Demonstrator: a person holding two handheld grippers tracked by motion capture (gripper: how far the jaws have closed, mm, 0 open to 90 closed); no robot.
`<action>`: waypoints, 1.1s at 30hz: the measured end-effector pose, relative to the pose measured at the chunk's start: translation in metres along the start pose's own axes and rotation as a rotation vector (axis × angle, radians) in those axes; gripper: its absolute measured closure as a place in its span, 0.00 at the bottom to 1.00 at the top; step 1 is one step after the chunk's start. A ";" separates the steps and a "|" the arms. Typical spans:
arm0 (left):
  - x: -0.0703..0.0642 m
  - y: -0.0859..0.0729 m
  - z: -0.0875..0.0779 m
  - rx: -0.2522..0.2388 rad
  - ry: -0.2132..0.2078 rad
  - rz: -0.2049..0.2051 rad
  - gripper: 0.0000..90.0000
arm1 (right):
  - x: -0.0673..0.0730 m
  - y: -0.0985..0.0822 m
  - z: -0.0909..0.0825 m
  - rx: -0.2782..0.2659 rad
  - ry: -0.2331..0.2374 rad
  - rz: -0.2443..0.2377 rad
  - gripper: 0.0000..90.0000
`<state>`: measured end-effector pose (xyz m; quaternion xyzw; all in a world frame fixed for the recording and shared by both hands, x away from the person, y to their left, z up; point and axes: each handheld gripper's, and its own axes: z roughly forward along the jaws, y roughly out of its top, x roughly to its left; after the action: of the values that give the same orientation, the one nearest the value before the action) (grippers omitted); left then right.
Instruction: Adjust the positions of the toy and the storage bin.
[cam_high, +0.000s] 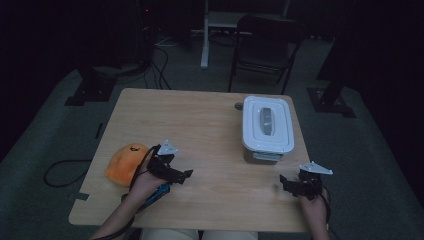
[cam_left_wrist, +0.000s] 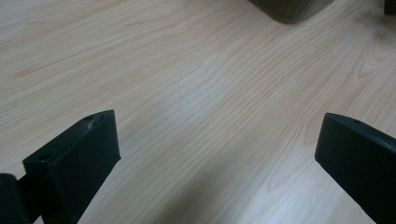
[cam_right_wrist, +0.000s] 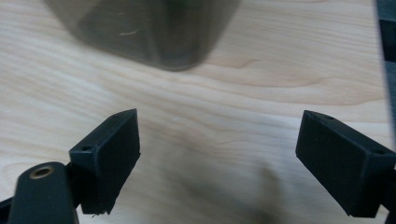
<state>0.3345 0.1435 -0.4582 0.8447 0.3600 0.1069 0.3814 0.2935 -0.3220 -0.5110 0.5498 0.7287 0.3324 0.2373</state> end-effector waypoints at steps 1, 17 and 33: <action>-0.001 0.002 0.005 0.008 -0.006 0.004 0.01 | -0.003 0.001 0.000 -0.003 -0.010 0.006 0.15; -0.014 0.051 0.066 0.011 -0.017 0.076 0.01 | -0.033 0.028 0.010 -0.019 -0.089 0.037 0.15; -0.011 0.099 0.148 0.033 0.032 0.018 0.01 | -0.051 0.053 0.038 -0.020 -0.121 0.050 0.15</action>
<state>0.4458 0.0076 -0.4873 0.8523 0.3600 0.1179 0.3606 0.3689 -0.3530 -0.4980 0.5845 0.6958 0.3114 0.2781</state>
